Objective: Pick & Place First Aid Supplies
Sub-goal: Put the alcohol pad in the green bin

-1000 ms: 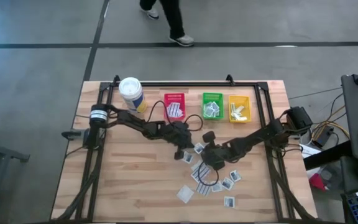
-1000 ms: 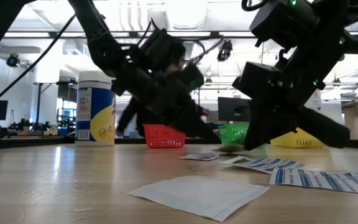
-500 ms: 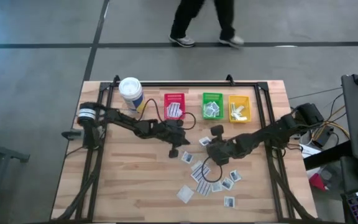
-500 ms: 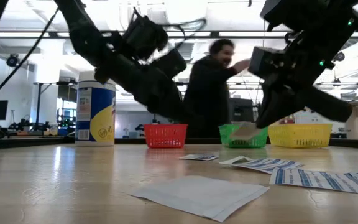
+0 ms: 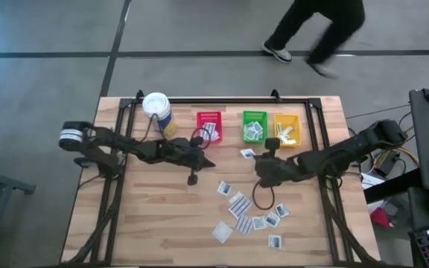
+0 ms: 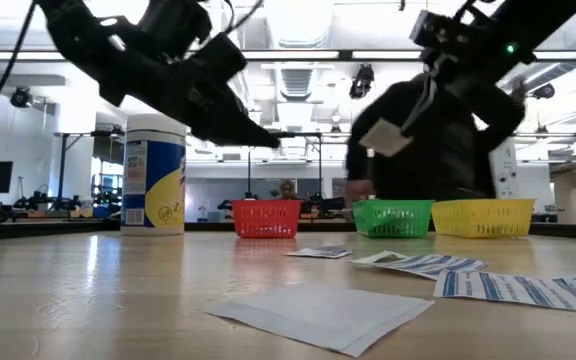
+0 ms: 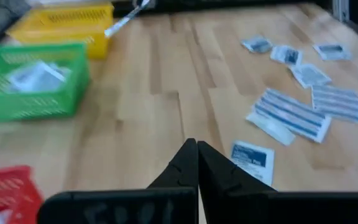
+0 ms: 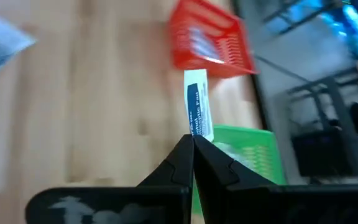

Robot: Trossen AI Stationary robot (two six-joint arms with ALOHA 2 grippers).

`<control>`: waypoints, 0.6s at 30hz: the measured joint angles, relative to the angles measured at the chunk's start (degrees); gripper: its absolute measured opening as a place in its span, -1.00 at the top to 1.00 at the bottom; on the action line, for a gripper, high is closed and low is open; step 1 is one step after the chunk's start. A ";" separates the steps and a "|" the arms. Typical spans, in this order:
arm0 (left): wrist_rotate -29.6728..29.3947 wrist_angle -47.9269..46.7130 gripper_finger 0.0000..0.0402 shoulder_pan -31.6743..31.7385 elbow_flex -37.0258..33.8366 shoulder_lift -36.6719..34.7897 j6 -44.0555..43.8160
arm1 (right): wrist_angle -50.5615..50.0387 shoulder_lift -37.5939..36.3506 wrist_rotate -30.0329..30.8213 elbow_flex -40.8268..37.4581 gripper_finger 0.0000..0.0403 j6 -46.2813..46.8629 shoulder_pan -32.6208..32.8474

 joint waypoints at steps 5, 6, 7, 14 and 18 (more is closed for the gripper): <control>-1.71 1.17 1.00 0.33 -2.91 -4.96 -0.22 | 0.27 -2.91 3.71 -0.22 0.96 1.42 -3.93; -1.79 1.15 1.00 0.33 -3.52 -5.82 -0.25 | 0.56 -2.98 4.46 -0.34 0.96 1.44 -5.13; -1.81 0.93 1.00 0.35 -4.11 -6.57 -0.31 | 1.45 -3.02 4.62 -0.53 0.96 1.45 -6.57; -1.74 1.09 1.00 0.35 -4.94 -7.80 -1.21 | 1.18 -1.73 -1.36 -1.61 0.96 2.54 -20.07; -1.70 1.17 1.00 0.35 -4.81 -7.38 -1.37 | 2.19 -1.33 -9.37 -1.58 0.96 2.78 -27.31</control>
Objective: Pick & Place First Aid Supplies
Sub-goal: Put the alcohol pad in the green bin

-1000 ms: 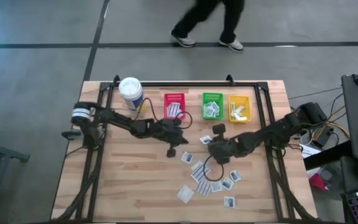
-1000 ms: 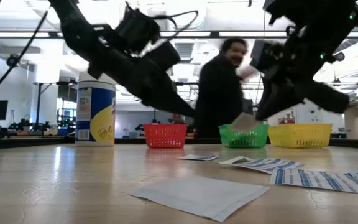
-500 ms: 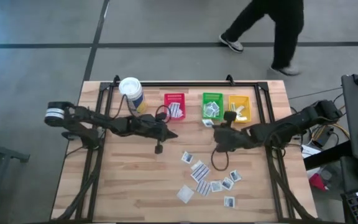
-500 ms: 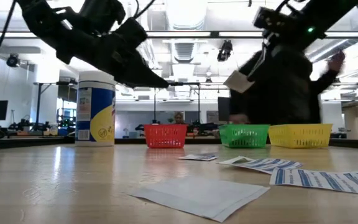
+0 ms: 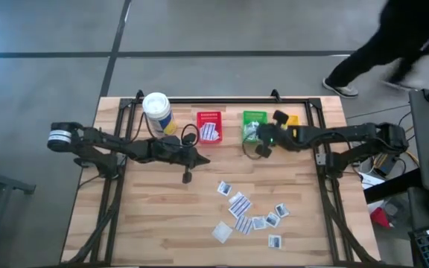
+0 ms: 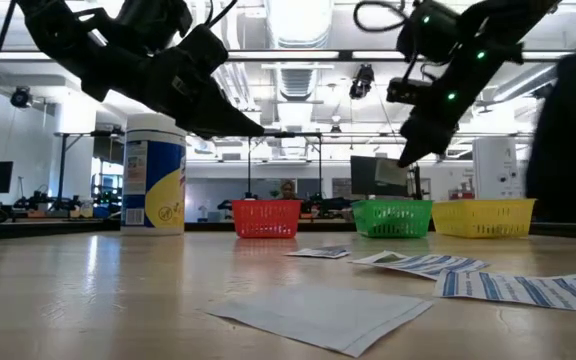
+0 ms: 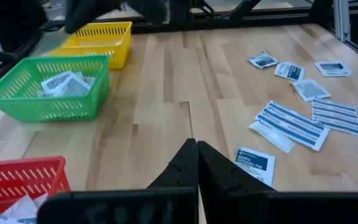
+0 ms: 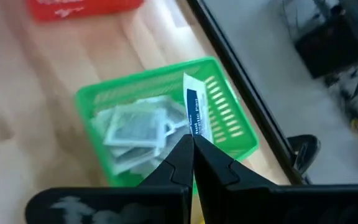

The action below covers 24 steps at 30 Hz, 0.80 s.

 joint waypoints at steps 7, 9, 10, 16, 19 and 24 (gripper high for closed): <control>0.07 0.13 1.00 0.00 0.00 0.01 0.24 | 3.74 0.55 -4.97 0.08 0.96 1.26 -7.32; 0.07 0.12 1.00 0.00 0.01 0.01 0.24 | 5.81 1.31 -5.13 0.11 0.96 2.07 -8.36; 0.07 0.11 1.00 0.00 0.01 0.01 0.24 | 6.31 1.92 -5.27 0.12 0.96 2.36 -8.84; 0.07 0.06 1.00 0.00 0.00 0.00 0.24 | 8.14 7.93 -6.20 0.22 0.96 2.50 -9.54; 0.07 0.07 1.00 0.00 0.00 0.00 0.26 | 8.37 10.27 -6.10 1.01 0.96 2.50 -9.55; 0.07 0.05 1.00 0.00 -0.02 0.01 0.73 | 8.26 11.81 -6.00 1.93 0.96 1.67 -9.55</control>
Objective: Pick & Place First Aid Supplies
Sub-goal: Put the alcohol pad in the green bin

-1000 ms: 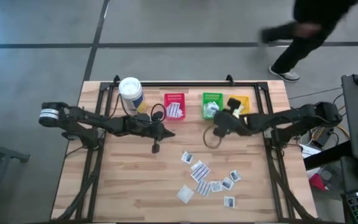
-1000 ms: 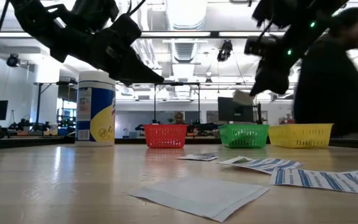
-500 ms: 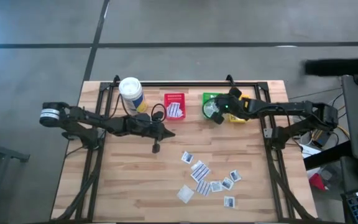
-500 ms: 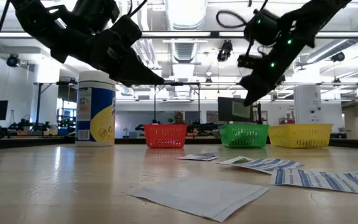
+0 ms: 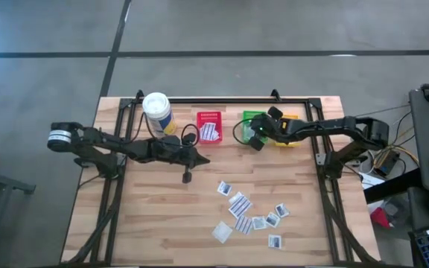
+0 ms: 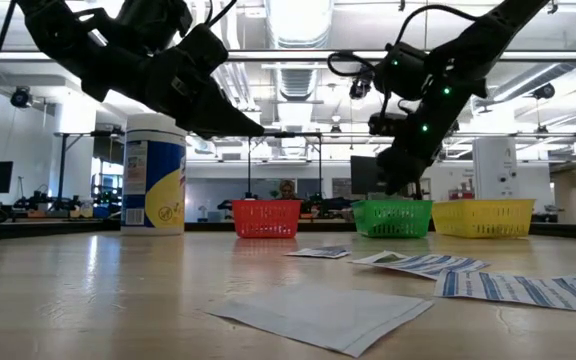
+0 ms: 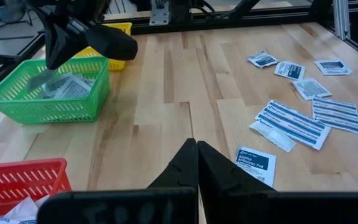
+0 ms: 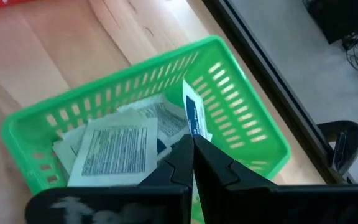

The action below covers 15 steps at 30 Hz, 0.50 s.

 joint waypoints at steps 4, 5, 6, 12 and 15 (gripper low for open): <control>0.00 0.01 1.00 0.00 0.00 0.00 0.00 | -0.22 -0.15 -0.35 0.59 0.94 -0.02 0.00; 0.02 -0.03 1.00 0.00 0.00 0.00 -0.09 | -0.23 -0.15 -0.44 0.74 0.92 -0.02 -0.02; 0.22 -0.01 1.00 0.00 0.00 0.00 -0.47 | -0.35 -0.15 -0.45 0.93 0.89 0.00 -0.02; 4.15 0.01 1.00 0.00 -0.02 0.00 -2.66 | -3.67 -0.35 -0.56 3.34 0.70 1.53 -0.02; 8.59 -0.01 1.00 -0.15 -0.02 0.00 -5.13 | -9.18 -0.89 -0.56 6.60 0.60 3.75 0.28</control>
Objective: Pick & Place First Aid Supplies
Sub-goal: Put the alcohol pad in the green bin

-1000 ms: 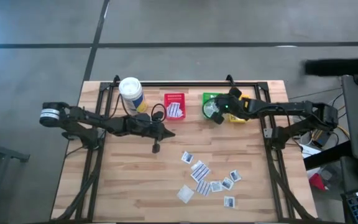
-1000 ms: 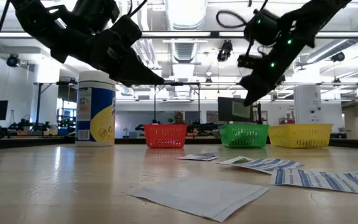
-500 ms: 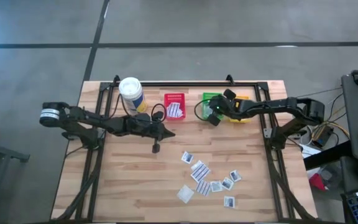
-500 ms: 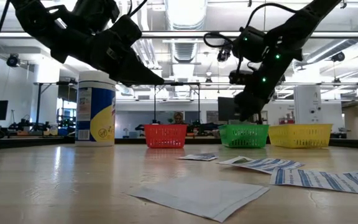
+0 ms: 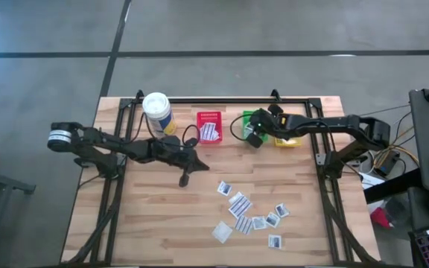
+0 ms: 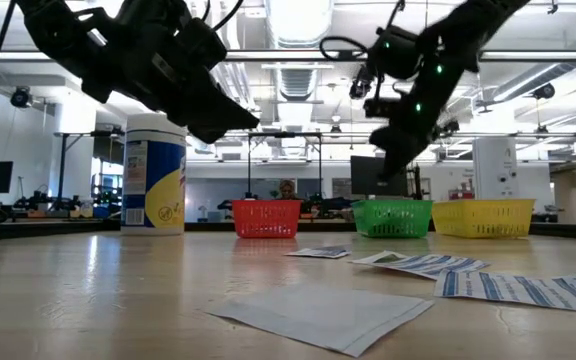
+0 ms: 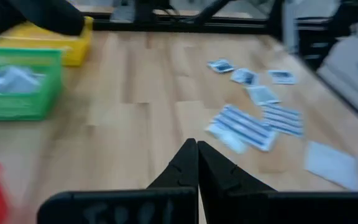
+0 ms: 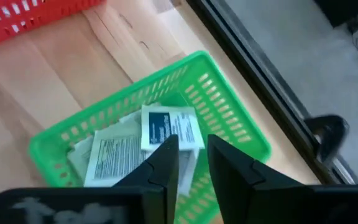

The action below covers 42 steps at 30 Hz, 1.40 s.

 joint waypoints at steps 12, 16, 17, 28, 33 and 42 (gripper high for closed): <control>2.34 1.20 1.00 -4.21 -0.02 7.83 -3.30 | -16.60 -2.24 -16.65 8.64 0.46 9.21 5.20; 2.34 6.31 1.00 -5.18 -0.05 11.49 -3.79 | -16.66 -2.35 -17.85 6.98 0.50 13.11 8.52; 2.34 7.76 1.00 -5.29 -0.05 12.27 -3.88 | -16.64 -2.35 -17.85 6.50 0.51 14.25 9.54; 4.25 15.04 1.00 -5.65 3.00 22.29 -7.62 | -6.06 -2.35 -17.92 1.27 0.63 24.32 21.86; 6.38 14.94 1.00 -5.75 7.38 28.09 -7.93 | 1.70 -2.32 -17.88 -0.96 0.63 27.53 25.86; 5.68 14.51 1.00 -7.17 8.06 29.64 -8.75 | 7.43 -0.88 -17.29 -1.56 0.65 32.56 30.01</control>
